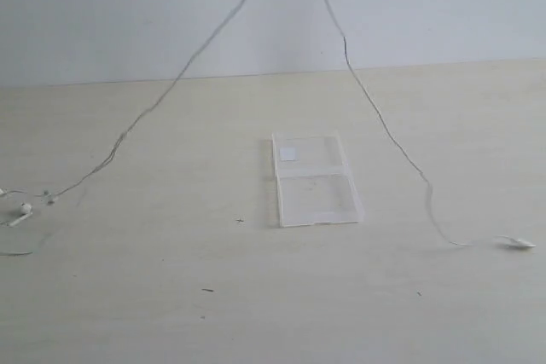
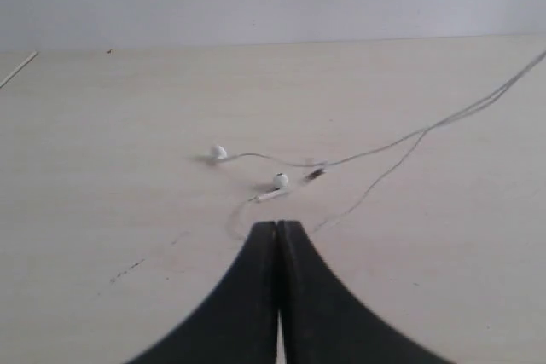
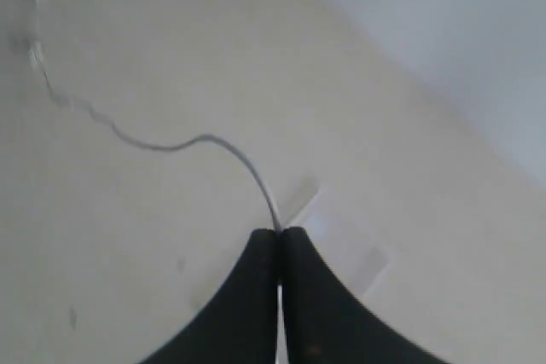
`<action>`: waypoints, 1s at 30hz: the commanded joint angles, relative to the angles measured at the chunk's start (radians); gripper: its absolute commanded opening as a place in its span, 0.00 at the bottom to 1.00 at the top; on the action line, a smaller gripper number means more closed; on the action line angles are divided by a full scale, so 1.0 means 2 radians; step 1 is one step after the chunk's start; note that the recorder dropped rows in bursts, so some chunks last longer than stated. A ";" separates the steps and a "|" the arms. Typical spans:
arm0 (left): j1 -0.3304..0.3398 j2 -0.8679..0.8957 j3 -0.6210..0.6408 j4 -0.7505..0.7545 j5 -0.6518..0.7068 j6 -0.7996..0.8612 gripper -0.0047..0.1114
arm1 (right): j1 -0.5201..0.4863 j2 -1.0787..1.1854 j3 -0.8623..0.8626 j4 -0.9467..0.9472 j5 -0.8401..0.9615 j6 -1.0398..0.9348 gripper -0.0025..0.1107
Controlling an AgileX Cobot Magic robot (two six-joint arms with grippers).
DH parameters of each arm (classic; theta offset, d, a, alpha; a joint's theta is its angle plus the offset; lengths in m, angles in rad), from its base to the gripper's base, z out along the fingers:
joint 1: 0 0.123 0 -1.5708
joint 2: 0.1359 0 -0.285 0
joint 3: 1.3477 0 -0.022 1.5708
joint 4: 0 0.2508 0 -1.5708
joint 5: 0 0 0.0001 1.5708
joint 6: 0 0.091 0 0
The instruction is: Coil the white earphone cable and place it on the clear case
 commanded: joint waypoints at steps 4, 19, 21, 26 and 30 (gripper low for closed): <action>-0.003 -0.003 0.001 -0.003 -0.005 -0.002 0.04 | 0.000 -0.139 -0.003 0.003 -0.241 0.006 0.02; -0.003 -0.003 0.001 0.055 -0.005 0.050 0.04 | 0.000 -0.141 -0.003 -0.029 -0.245 0.000 0.02; -0.003 -0.003 0.001 0.055 -0.005 0.050 0.04 | 0.000 -0.141 -0.003 -0.029 -0.243 0.000 0.02; -0.003 -0.003 0.001 0.063 -0.006 0.051 0.04 | 0.000 -0.141 -0.003 -0.029 -0.240 0.000 0.02; -0.003 -0.003 0.001 0.089 -0.020 0.058 0.04 | 0.000 -0.141 -0.003 -0.029 -0.240 0.000 0.02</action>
